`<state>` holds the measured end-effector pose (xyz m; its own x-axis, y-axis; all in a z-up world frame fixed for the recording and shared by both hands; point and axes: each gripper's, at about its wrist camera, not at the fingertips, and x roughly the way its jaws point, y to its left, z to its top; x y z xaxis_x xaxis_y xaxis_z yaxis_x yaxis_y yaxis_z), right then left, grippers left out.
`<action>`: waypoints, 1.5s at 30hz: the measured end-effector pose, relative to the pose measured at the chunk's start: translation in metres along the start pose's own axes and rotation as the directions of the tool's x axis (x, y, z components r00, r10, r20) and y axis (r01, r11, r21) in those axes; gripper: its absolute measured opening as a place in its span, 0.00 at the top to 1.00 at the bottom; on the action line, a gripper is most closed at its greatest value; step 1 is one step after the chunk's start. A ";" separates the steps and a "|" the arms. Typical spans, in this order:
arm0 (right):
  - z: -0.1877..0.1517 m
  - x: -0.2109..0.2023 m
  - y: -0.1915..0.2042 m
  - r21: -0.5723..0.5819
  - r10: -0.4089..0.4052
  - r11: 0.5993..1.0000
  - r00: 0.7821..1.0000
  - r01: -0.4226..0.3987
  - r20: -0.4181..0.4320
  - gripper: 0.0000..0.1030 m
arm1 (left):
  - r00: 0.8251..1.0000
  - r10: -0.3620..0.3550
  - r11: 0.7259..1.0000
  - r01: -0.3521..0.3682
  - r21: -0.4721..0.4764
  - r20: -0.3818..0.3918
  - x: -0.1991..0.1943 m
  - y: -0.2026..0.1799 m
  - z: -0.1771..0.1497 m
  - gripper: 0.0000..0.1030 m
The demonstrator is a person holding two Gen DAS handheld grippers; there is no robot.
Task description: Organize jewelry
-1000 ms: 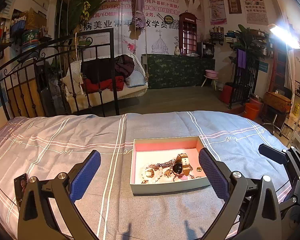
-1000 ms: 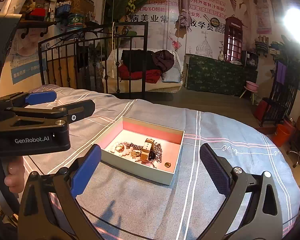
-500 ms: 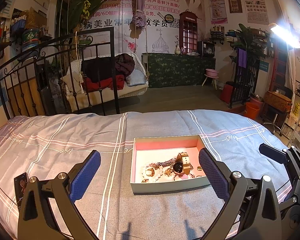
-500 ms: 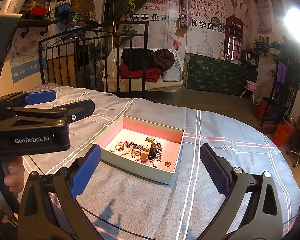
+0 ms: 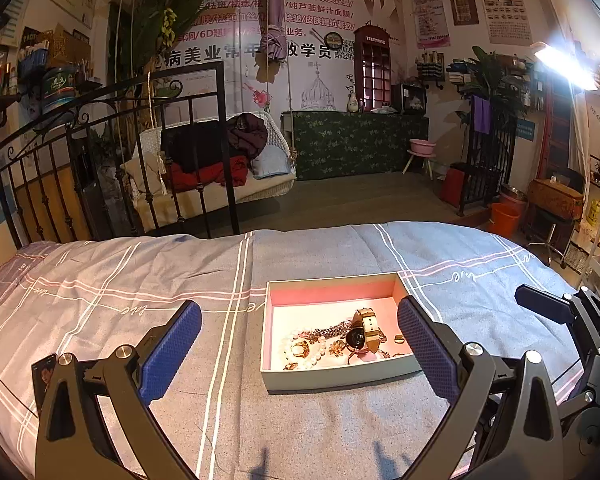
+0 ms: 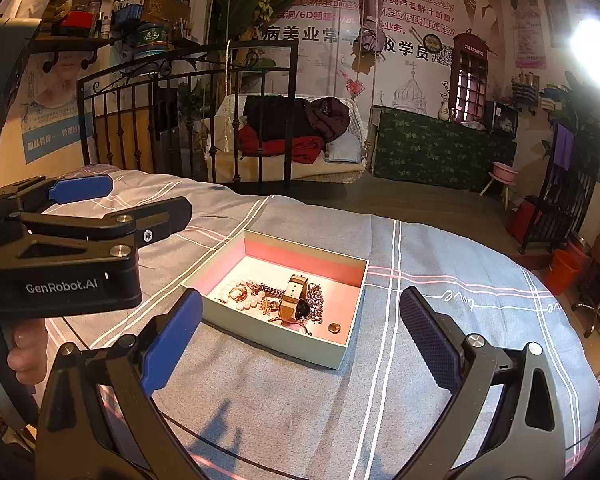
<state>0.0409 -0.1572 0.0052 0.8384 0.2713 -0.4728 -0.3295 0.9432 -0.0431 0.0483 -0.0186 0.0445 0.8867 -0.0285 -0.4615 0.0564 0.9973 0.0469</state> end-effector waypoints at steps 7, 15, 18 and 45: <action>-0.002 0.002 0.000 -0.005 -0.002 1.000 1.000 0.002 -0.004 0.06 | 1.000 0.020 1.000 -0.019 -0.015 0.023 -0.004 0.002 0.002 0.06; -0.005 0.002 -0.003 -0.002 -0.008 1.000 1.000 0.008 0.001 0.06 | 0.999 0.020 0.999 -0.019 -0.049 0.027 -0.007 0.007 0.004 0.06; -0.006 0.002 -0.005 -0.001 -0.010 1.000 1.000 0.010 -0.004 0.06 | 0.999 0.014 0.999 -0.012 -0.049 0.033 -0.009 0.007 0.004 0.06; -0.006 -0.009 -0.007 0.004 -0.011 1.000 1.000 0.011 0.005 0.06 | 0.999 0.013 0.999 -0.012 -0.033 0.031 -0.014 0.002 0.004 0.06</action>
<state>0.0331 -0.1676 0.0043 0.8441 0.2613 -0.4683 -0.3180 0.9470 -0.0447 0.0384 -0.0161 0.0548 0.9010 -0.0177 -0.4335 0.0308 0.9993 0.0232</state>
